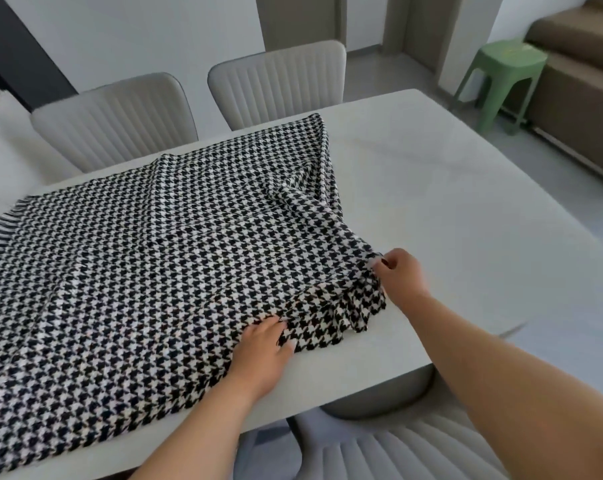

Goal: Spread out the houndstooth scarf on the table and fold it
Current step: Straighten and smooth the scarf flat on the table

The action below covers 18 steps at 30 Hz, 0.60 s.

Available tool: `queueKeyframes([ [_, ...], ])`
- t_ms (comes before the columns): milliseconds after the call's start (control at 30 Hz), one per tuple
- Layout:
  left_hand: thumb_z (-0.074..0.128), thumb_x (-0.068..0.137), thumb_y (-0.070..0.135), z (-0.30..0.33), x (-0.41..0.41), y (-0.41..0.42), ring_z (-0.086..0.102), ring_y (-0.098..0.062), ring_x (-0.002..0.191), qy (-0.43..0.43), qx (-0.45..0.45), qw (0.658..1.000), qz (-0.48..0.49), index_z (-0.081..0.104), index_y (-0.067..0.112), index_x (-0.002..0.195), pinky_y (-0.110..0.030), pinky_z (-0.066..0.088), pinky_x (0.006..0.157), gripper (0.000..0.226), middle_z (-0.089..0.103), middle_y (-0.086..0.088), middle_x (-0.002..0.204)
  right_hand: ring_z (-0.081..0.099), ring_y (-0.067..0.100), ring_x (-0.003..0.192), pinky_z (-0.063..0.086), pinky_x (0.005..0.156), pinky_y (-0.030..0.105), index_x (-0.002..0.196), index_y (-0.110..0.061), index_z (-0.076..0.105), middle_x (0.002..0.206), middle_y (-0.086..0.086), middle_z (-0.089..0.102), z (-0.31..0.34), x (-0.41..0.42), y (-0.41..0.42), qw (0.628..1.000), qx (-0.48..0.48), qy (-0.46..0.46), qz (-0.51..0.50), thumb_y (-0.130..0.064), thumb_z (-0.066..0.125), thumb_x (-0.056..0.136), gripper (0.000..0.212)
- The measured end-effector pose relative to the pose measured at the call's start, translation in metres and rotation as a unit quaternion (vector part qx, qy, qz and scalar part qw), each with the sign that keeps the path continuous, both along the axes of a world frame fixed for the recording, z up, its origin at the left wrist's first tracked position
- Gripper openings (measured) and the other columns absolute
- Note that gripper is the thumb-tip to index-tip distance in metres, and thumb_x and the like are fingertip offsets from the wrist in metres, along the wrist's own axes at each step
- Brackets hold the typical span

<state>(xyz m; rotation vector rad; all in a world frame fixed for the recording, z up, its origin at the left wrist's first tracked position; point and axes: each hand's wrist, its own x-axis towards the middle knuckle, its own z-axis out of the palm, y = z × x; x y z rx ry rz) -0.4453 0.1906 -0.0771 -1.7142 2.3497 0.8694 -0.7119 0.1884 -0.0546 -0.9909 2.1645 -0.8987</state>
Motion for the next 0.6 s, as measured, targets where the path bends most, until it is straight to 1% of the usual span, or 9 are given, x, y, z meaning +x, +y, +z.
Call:
queueKeyframes([
  [67,0.044,0.1,0.037,-0.002,0.003,-0.001,0.026,-0.019,0.142,0.064,-0.018,0.997,0.035,0.043,0.02,0.143,-0.035,0.018,0.119,0.047,0.035,0.003,0.153,0.055,0.011,0.065,0.046,0.057,0.023,0.079,-0.022,0.055,0.08,-0.007,0.059,0.017,0.022,0.004,0.987,-0.036,0.007,0.158,-0.032,0.062,0.09,0.017],
  [133,0.048,0.099,0.029,-0.001,0.004,-0.002,0.036,-0.015,0.137,0.112,-0.041,0.991,0.063,0.053,0.017,0.136,-0.03,0.024,0.117,0.039,0.045,0.001,0.146,0.061,0.009,0.076,0.053,0.069,0.025,0.08,-0.026,0.058,0.088,-0.009,0.063,0.026,0.042,0.009,0.944,0.002,-0.013,0.329,-0.036,0.064,0.088,0.014],
  [167,0.05,0.099,0.027,0.0,0.004,-0.002,0.038,-0.013,0.135,0.121,-0.045,0.989,0.072,0.056,0.017,0.134,-0.029,0.025,0.115,0.037,0.048,0.002,0.144,0.06,0.007,0.079,0.053,0.073,0.026,0.079,-0.026,0.059,0.087,-0.011,0.063,0.025,0.045,0.009,0.927,0.019,-0.005,0.374,-0.04,0.063,0.088,0.017],
  [233,0.05,0.098,0.026,0.001,0.005,0.0,0.041,-0.01,0.132,0.125,-0.052,0.988,0.079,0.058,0.018,0.131,-0.024,0.026,0.113,0.035,0.051,0.004,0.14,0.057,0.007,0.076,0.05,0.071,0.026,0.078,-0.025,0.058,0.081,-0.012,0.06,0.017,0.045,0.003,0.94,0.001,0.017,0.339,-0.047,0.058,0.089,0.024],
  [300,0.051,0.098,0.026,0.0,0.008,0.002,0.042,-0.007,0.129,0.125,-0.057,0.987,0.078,0.059,0.017,0.131,-0.018,0.026,0.109,0.034,0.053,0.005,0.138,0.054,0.011,0.073,0.043,0.061,0.025,0.081,-0.024,0.056,0.081,-0.008,0.058,0.012,0.036,-0.005,0.981,-0.025,0.061,0.181,-0.044,0.053,0.092,0.023],
  [367,0.052,0.098,0.024,-0.001,0.009,0.002,0.044,-0.006,0.127,0.123,-0.052,0.988,0.076,0.058,0.017,0.132,-0.015,0.025,0.106,0.035,0.052,0.005,0.139,0.054,0.015,0.077,0.041,0.063,0.027,0.092,-0.021,0.056,0.091,-0.002,0.061,0.007,0.027,-0.011,0.995,0.003,0.071,0.063,-0.039,0.051,0.094,0.019],
  [433,0.052,0.097,0.023,-0.004,0.01,0.004,0.042,-0.008,0.131,0.117,-0.035,0.99,0.074,0.055,0.017,0.135,-0.017,0.025,0.107,0.038,0.048,0.004,0.142,0.057,0.017,0.078,0.046,0.066,0.03,0.099,-0.02,0.056,0.092,0.0,0.063,-0.005,0.024,-0.014,0.995,0.064,0.032,0.076,-0.04,0.051,0.094,0.021],
  [500,0.051,0.098,0.025,-0.006,0.01,0.006,0.037,-0.011,0.135,0.106,-0.024,0.992,0.064,0.052,0.02,0.137,-0.022,0.025,0.112,0.04,0.044,0.005,0.146,0.058,0.017,0.074,0.046,0.064,0.03,0.098,-0.021,0.055,0.083,-0.001,0.061,-0.012,0.029,-0.015,0.988,0.11,-0.004,0.106,-0.045,0.053,0.092,0.025],
  [600,0.049,0.098,0.028,-0.008,0.009,0.009,0.031,-0.012,0.137,0.08,-0.031,0.995,0.043,0.051,0.023,0.139,-0.027,0.022,0.115,0.041,0.04,0.007,0.147,0.052,0.019,0.065,0.041,0.058,0.027,0.079,-0.016,0.051,0.073,0.001,0.057,-0.023,0.038,-0.017,0.965,0.179,0.058,0.184,-0.046,0.054,0.092,0.033],
])
